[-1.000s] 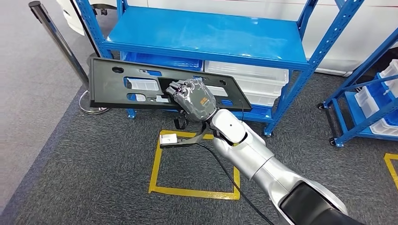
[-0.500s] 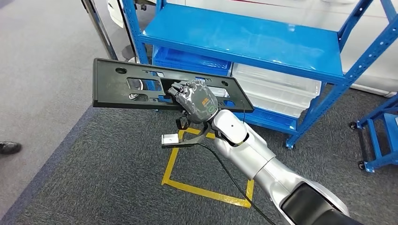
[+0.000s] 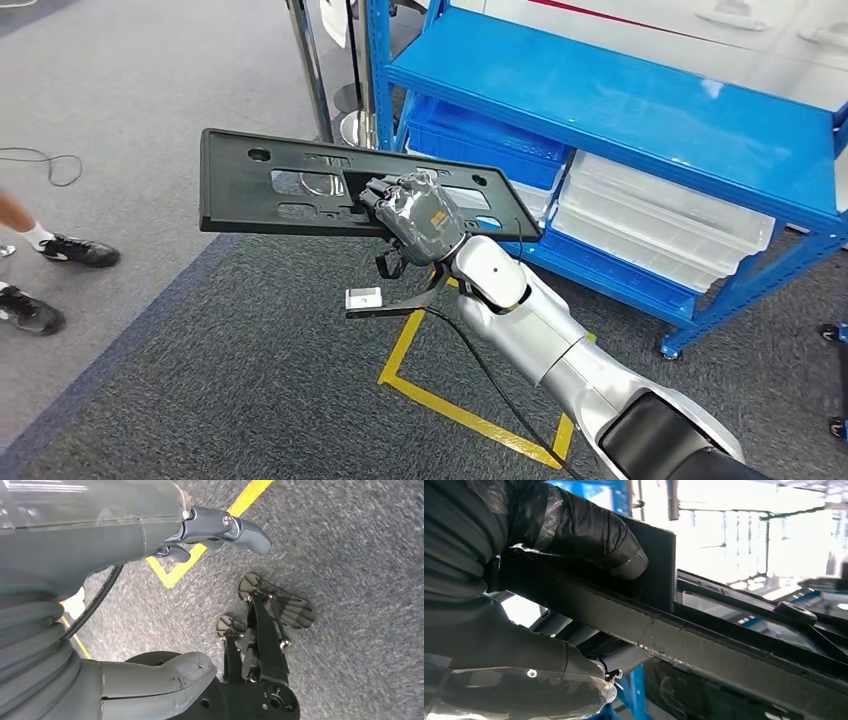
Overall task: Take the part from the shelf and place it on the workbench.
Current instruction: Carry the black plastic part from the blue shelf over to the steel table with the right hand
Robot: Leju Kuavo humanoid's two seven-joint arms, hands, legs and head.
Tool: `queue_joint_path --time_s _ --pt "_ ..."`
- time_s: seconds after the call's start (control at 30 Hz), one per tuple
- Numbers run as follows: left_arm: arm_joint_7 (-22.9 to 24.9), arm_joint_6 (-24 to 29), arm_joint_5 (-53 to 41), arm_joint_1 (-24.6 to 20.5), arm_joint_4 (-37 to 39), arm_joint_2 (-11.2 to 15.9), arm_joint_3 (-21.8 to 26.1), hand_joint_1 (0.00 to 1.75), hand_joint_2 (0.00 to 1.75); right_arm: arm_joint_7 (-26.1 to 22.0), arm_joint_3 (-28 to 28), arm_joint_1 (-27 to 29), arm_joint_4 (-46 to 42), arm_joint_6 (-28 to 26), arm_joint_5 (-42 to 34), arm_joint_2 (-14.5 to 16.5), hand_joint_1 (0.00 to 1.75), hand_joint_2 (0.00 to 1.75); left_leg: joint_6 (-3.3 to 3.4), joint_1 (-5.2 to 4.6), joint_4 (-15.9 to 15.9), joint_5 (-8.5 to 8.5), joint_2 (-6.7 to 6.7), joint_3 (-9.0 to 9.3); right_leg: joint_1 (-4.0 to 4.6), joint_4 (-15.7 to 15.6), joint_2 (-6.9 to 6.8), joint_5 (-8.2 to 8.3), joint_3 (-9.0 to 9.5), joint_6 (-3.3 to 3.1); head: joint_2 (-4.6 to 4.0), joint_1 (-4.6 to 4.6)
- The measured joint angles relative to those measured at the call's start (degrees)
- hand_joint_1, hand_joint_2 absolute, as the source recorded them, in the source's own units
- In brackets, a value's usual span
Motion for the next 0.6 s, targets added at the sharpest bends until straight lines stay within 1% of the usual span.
queue_joint_path --time_s 0.03,0.07,0.1,0.13,0.17,0.2,0.23,0.27,0.3,0.33,0.37,0.4,0.43,0.47,0.5,0.53,0.57,0.6 --pt "0.1 0.0 -0.1 0.0 0.0 -0.1 0.0 0.00 1.75 0.0 0.0 0.0 0.0 0.1 0.0 0.0 1.75 1.75 -0.33 0.20 0.0 0.23 -0.62 -0.22 0.10 -1.3 0.82 0.44 0.48 -0.18 0.00 0.00" --pt "0.1 0.0 -0.2 0.0 0.0 -0.1 0.0 0.00 1.75 0.1 0.0 -0.1 0.0 0.2 0.1 0.0 1.75 1.75 -0.77 0.44 -0.1 0.52 -1.27 -0.46 0.20 -1.5 0.93 0.48 0.57 -0.21 0.00 0.01" --pt "0.2 0.1 -0.3 0.1 0.0 -0.1 0.0 0.00 1.75 0.1 0.0 -0.1 0.0 0.3 0.2 0.0 1.75 1.75 -1.23 0.55 -0.3 0.82 -1.98 -0.64 0.25 -2.2 0.25 0.60 0.78 -0.21 0.00 0.03" --pt "0.3 0.1 -0.5 0.2 0.0 -0.1 0.1 0.00 1.75 0.1 0.0 -0.2 0.0 0.4 0.3 0.1 1.75 1.75 -1.61 0.47 -0.3 0.80 -1.60 -0.89 0.16 -3.0 -0.63 0.72 1.09 -0.22 0.00 0.00" --pt "0.4 0.1 -0.6 0.2 0.0 -0.1 0.1 0.00 1.75 0.1 0.0 -0.4 0.0 0.5 0.4 0.2 1.75 1.75 -1.97 0.33 0.2 0.29 -0.48 -1.28 0.00 -3.8 -1.43 0.91 1.40 -0.35 0.00 -0.01" --pt "0.5 0.1 -0.8 0.3 0.0 -0.1 0.2 0.00 1.75 0.1 0.0 -0.5 0.0 0.5 0.5 0.3 1.75 1.75 -2.28 0.19 1.7 -0.83 1.12 -2.03 -0.16 -4.6 -2.28 1.09 1.65 -0.50 0.00 -0.03" --pt "0.5 0.2 -0.9 0.2 0.0 -0.1 0.2 0.00 1.75 0.1 0.0 -0.5 0.0 0.6 0.5 0.3 1.75 1.75 -2.50 0.23 4.2 -2.48 3.02 -3.12 -0.20 -4.9 -3.05 1.26 1.67 -0.62 0.00 -0.04" --pt "0.6 0.2 -1.0 0.2 0.0 -0.1 0.2 0.00 1.75 0.1 0.0 -0.5 0.0 0.6 0.6 0.3 1.75 1.75 -2.78 0.38 7.6 -4.33 4.13 -4.54 -0.13 -5.0 -3.77 1.32 1.55 -0.76 0.00 -0.04" --pt "0.6 0.1 -1.0 0.1 0.0 -0.1 0.2 0.00 1.75 0.1 0.0 -0.4 0.0 0.6 0.6 0.2 1.75 1.75 -3.02 0.54 11.0 -5.80 4.70 -5.88 -0.06 -4.8 -4.62 1.31 1.39 -0.80 0.00 -0.04" --pt "0.6 0.1 -1.1 0.1 0.0 -0.1 0.2 0.00 1.75 0.1 0.0 -0.3 0.1 0.6 0.7 0.2 1.75 1.75 -3.22 0.68 13.2 -6.49 5.00 -6.64 -0.02 -4.6 -5.46 1.28 1.23 -0.79 0.00 -0.04" --pt "0.6 0.1 -1.1 0.1 0.0 -0.1 0.2 0.00 1.75 0.1 0.0 -0.2 0.1 0.6 0.7 0.2 1.75 1.75 -3.38 0.78 13.6 -6.29 5.21 -6.48 0.01 -4.4 -6.28 1.23 1.04 -0.74 0.00 -0.05" --pt "0.6 0.0 -1.1 0.2 0.0 -0.1 0.2 0.00 1.75 0.1 0.0 -0.1 0.1 0.6 0.7 0.2 1.75 1.75 -3.44 0.83 11.5 -5.04 5.50 -5.04 0.01 -4.2 -7.04 1.13 0.89 -0.64 0.00 -0.05" --pt "0.6 0.1 -1.1 0.2 -0.1 -0.1 0.3 0.00 1.75 0.1 0.0 -0.1 0.1 0.6 0.7 0.2 1.75 1.75 -3.40 0.82 7.8 -3.49 6.21 -2.77 0.01 -3.9 -7.74 0.97 0.79 -0.47 0.00 -0.05" --pt "0.6 0.1 -1.1 0.2 -0.2 -0.1 0.3 0.00 1.75 0.1 0.0 -0.2 0.1 0.6 0.7 0.2 1.75 1.75 -3.12 0.61 4.2 -2.40 7.27 -0.61 0.13 -3.7 -8.41 0.81 0.72 -0.25 0.00 -0.05" --pt "0.6 0.1 -1.1 0.1 -0.2 -0.1 0.3 0.00 1.75 0.1 0.0 -0.2 0.1 0.6 0.7 0.2 1.75 1.75 -2.70 0.38 1.3 -1.62 8.15 0.98 0.25 -3.5 -8.99 0.68 0.68 0.00 0.00 -0.04" --pt "0.6 0.1 -1.1 0.1 -0.3 0.0 0.3 0.00 1.75 0.1 0.0 -0.2 0.1 0.7 0.8 0.2 1.75 1.75 -2.22 0.13 -0.1 -1.41 8.73 1.70 0.38 -3.4 -9.52 0.62 0.68 0.26 0.00 -0.03" --pt "0.7 0.1 -1.1 0.1 -0.3 0.0 0.4 0.00 1.75 0.1 0.0 -0.2 0.0 0.7 0.8 0.2 1.75 1.75 -1.73 -0.10 -0.4 -1.42 8.68 1.65 0.49 -3.4 -10.06 0.64 0.71 0.50 0.00 -0.03" --pt "0.7 0.1 -1.2 0.2 -0.3 0.0 0.4 0.00 1.75 0.1 0.1 -0.3 0.0 0.8 0.8 0.3 1.75 1.75 -1.36 -0.15 -0.5 -1.16 8.09 1.48 0.52 -3.4 -10.56 0.69 0.77 0.76 0.00 -0.03"
